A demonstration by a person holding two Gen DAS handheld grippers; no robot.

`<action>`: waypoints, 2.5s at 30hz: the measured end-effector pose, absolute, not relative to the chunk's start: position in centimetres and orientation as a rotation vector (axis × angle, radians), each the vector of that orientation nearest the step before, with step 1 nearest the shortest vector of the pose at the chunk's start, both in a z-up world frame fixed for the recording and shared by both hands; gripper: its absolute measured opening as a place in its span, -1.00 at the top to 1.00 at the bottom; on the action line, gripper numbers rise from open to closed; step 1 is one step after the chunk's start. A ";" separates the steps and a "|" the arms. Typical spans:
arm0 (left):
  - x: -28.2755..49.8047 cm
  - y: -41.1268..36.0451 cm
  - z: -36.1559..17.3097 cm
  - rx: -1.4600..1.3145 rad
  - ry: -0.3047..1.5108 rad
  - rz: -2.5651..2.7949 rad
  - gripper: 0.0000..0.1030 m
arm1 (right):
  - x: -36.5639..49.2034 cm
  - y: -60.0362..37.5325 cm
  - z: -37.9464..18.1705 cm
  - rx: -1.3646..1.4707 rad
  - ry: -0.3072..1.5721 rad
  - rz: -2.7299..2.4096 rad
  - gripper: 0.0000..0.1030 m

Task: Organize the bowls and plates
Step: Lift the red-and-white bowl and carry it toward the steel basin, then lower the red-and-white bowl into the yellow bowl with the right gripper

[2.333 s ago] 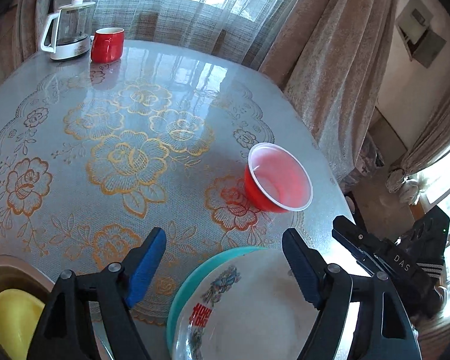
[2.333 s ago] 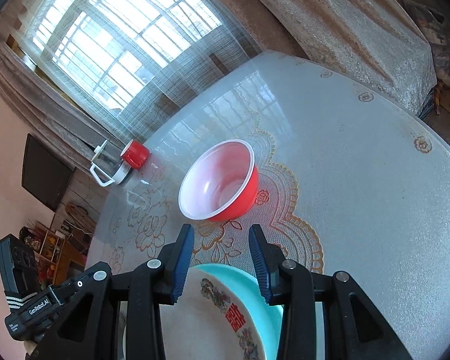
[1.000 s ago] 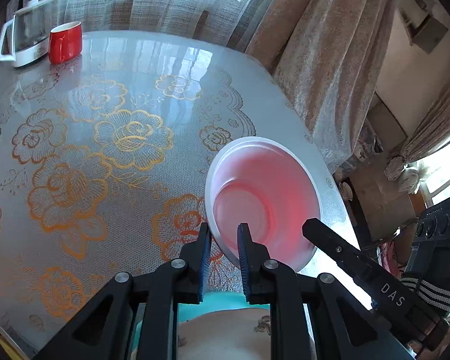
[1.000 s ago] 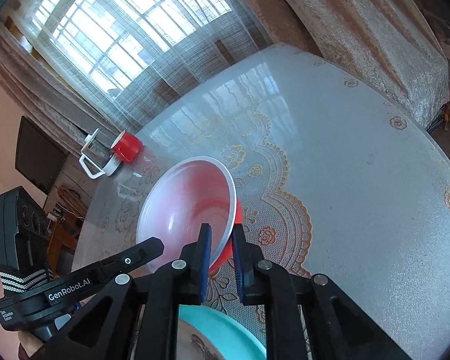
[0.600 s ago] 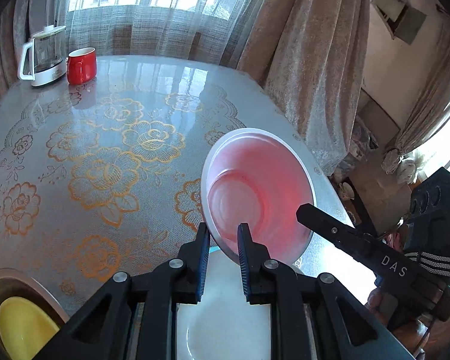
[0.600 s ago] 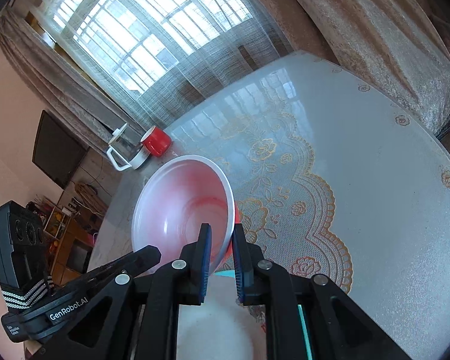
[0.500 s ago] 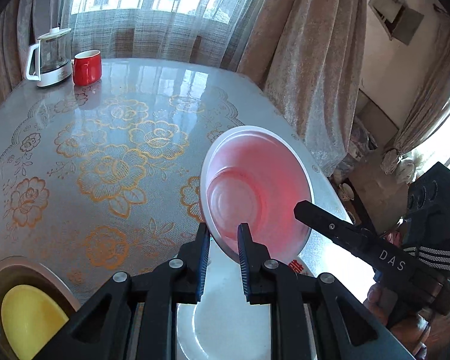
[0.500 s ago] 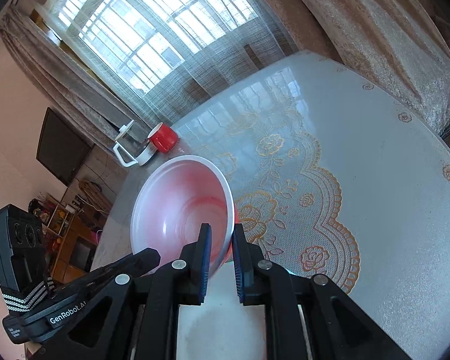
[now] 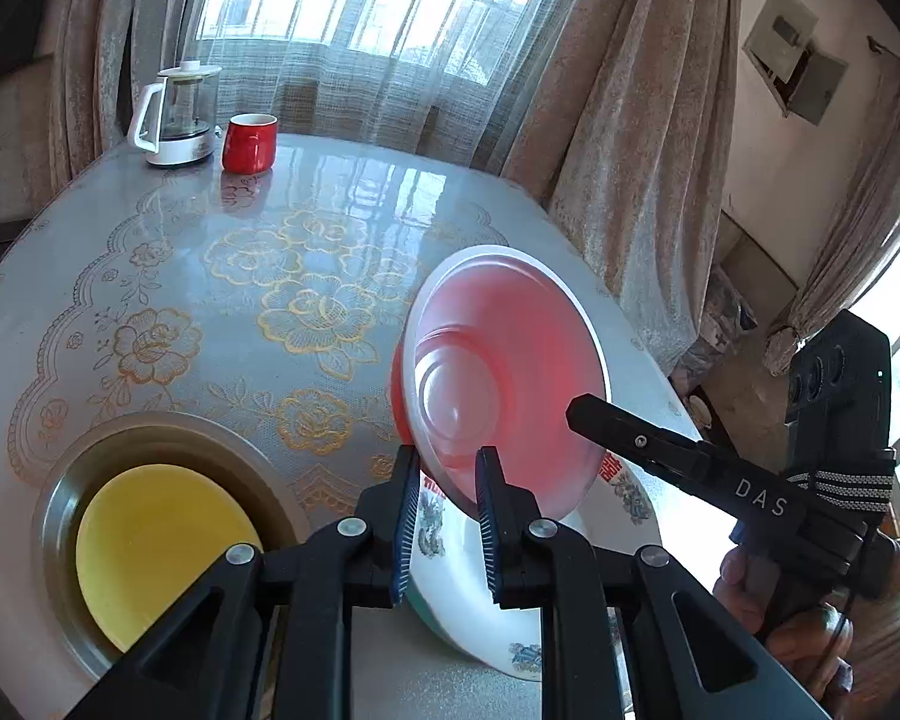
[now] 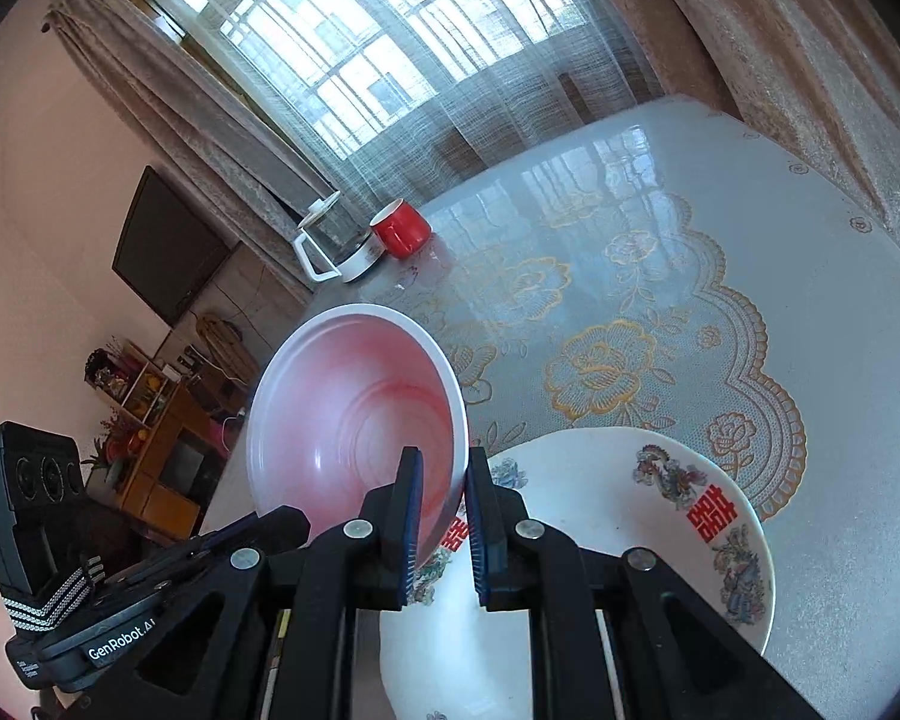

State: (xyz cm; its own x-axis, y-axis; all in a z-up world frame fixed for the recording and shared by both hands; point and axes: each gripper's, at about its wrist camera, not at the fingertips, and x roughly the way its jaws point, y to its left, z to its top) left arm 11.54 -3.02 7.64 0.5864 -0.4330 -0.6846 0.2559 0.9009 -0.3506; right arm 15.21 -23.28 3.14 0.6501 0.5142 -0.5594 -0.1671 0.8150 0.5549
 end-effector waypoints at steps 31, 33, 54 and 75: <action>6.3 10.9 1.8 -0.399 0.914 -0.194 0.66 | 14.5 -7.4 -1.7 0.305 0.997 0.586 0.71; 6.4 10.9 1.5 -0.401 0.923 -0.190 0.66 | 14.4 -7.5 -1.9 0.304 1.003 0.583 0.71; 6.9 10.6 -0.1 -0.371 0.965 -0.168 0.65 | 14.5 -6.1 -2.4 0.179 0.983 0.533 0.58; 7.7 9.5 0.1 -0.227 0.949 -0.095 0.64 | 13.9 -6.8 -2.2 0.186 0.945 0.537 0.48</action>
